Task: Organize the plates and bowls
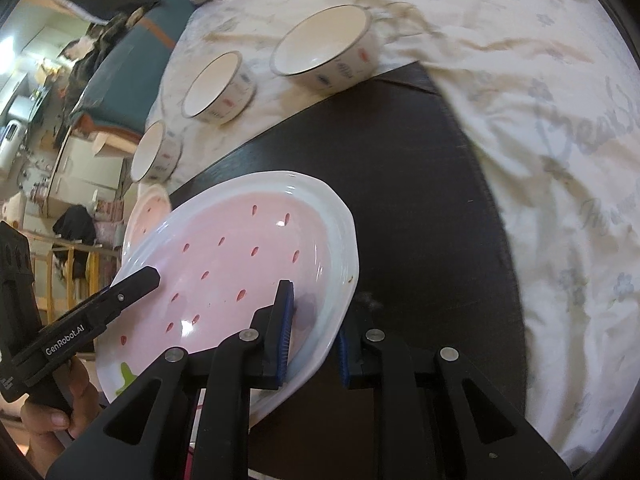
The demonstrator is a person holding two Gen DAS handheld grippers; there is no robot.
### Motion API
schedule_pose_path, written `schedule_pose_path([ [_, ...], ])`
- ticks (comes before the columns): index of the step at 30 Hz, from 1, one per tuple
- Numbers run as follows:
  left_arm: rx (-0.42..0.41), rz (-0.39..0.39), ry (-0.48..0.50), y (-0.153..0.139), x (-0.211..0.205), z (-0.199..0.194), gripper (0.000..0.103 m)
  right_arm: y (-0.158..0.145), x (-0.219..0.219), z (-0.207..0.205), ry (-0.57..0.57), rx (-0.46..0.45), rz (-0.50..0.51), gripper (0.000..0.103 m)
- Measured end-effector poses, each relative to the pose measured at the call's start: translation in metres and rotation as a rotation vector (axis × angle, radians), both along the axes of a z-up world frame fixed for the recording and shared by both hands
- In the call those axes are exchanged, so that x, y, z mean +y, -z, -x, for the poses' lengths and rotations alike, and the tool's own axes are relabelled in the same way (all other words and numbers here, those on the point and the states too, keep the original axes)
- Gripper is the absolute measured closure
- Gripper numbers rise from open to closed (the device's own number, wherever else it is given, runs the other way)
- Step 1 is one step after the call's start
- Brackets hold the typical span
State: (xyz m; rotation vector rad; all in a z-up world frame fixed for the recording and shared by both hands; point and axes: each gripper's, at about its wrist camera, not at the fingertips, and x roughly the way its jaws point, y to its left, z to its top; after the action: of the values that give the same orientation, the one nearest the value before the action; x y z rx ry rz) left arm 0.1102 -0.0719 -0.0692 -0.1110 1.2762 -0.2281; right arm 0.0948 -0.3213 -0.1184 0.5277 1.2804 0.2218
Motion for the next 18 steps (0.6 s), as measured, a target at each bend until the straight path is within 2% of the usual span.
schedule_pose_path([
  [9, -0.014, -0.006, -0.009, -0.013, 0.040, 0.039, 0.078, -0.016, 0.042, 0.012, -0.092, -0.025, 0.014, 0.082],
  [18, 0.003, -0.010, -0.041, -0.010, 0.068, 0.073, 0.078, -0.014, 0.074, 0.026, -0.179, -0.017, 0.005, 0.082],
])
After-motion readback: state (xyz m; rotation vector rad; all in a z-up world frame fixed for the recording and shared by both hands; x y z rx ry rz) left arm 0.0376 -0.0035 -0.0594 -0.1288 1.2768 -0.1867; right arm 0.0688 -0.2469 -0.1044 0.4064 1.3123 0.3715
